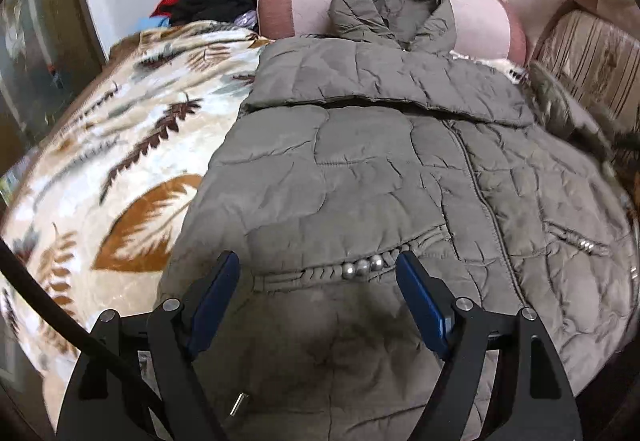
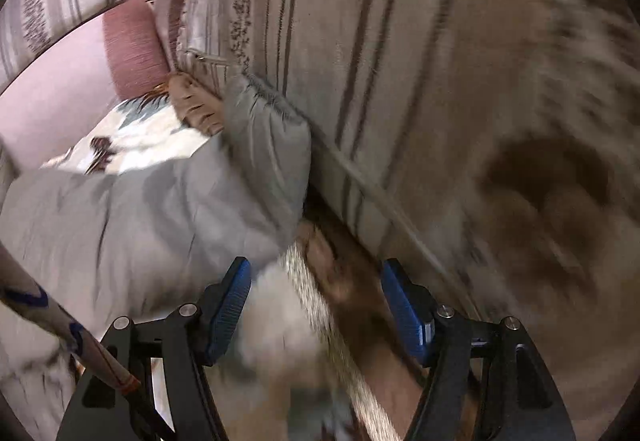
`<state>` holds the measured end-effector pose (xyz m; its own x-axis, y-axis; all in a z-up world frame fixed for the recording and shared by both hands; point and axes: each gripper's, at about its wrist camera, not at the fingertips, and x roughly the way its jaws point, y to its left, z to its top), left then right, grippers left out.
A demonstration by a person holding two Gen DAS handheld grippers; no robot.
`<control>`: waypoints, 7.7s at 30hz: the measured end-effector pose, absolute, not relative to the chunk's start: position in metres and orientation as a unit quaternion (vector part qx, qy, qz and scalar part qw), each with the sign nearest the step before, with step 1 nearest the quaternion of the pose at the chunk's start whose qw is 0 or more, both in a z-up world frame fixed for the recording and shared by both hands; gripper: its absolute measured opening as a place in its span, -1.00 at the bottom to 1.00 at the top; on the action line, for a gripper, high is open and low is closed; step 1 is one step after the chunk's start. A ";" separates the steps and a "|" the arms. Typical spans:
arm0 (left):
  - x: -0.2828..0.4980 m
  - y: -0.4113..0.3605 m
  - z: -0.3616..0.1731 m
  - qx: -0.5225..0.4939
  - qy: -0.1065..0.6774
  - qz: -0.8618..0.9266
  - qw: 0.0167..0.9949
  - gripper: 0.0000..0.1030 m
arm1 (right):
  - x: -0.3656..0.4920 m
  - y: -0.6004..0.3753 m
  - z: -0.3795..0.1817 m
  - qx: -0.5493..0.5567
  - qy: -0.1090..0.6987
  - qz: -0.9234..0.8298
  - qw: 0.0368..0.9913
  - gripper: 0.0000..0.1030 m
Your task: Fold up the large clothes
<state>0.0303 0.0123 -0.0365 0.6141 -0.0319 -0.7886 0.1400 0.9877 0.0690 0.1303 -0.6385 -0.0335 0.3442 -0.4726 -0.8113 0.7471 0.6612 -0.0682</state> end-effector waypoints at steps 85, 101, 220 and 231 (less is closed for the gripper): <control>0.033 0.053 -0.072 0.013 0.384 -0.083 0.919 0.54 | 0.311 -0.093 -0.036 0.024 0.505 0.078 0.859 0.00; 0.027 0.047 -0.080 0.046 0.382 -0.071 0.920 0.60 | 0.132 -0.306 -0.003 0.055 0.502 -0.067 0.861 0.12; 0.139 0.115 -0.077 -0.059 0.437 -0.045 0.896 0.60 | 0.199 -0.208 0.013 0.124 0.458 -0.012 0.880 0.31; 0.085 0.112 -0.049 -0.056 0.404 -0.022 0.913 0.60 | 0.032 -0.317 0.004 0.098 0.466 -0.091 0.875 0.53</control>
<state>0.0851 0.1116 -0.0494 0.6730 -0.0852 -0.7347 -0.0057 0.9927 -0.1204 0.0323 -0.3166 0.0041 0.5488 -0.0678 -0.8332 0.2509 0.9641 0.0868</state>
